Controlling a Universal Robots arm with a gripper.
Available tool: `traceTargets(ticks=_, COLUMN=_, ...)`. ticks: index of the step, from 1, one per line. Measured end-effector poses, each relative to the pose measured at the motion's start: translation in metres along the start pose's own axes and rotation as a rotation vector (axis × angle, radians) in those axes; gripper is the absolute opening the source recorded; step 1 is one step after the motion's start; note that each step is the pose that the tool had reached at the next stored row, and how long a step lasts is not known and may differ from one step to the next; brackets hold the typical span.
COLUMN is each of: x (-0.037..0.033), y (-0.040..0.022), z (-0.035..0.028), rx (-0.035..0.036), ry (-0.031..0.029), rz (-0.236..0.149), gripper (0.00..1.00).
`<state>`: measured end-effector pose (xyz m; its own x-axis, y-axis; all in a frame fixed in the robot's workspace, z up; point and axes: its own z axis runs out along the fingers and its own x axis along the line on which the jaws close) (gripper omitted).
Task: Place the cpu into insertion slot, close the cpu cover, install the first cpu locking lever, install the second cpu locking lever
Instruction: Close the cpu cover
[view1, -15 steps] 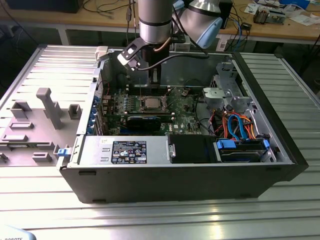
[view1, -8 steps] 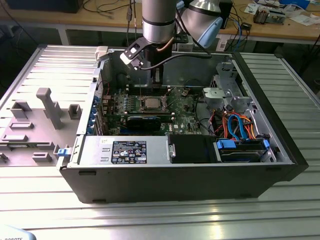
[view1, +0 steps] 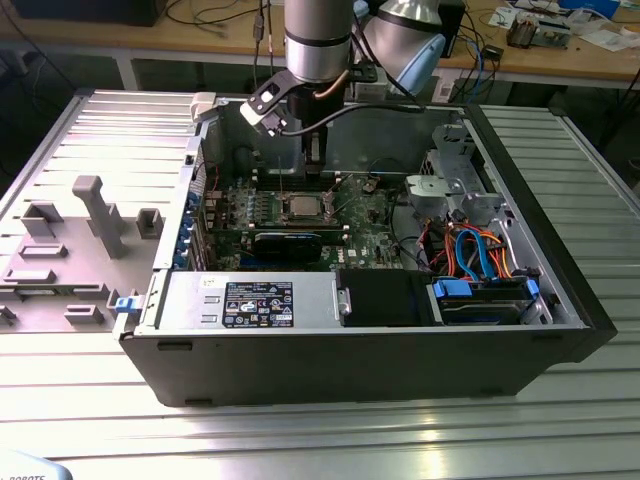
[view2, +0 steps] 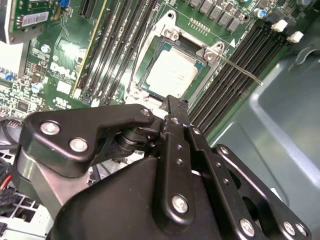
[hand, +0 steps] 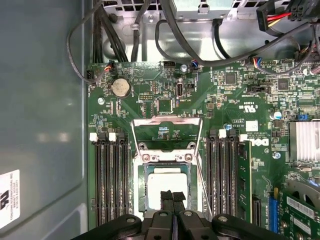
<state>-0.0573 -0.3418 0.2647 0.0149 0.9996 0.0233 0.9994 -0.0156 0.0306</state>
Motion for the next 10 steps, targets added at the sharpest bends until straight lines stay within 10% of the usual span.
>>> traceTargets(ticks=10, x=0.0002, y=0.0003, z=-0.0097, rx=-0.0002, ry=-0.0001, rz=0.0, gripper=0.11)
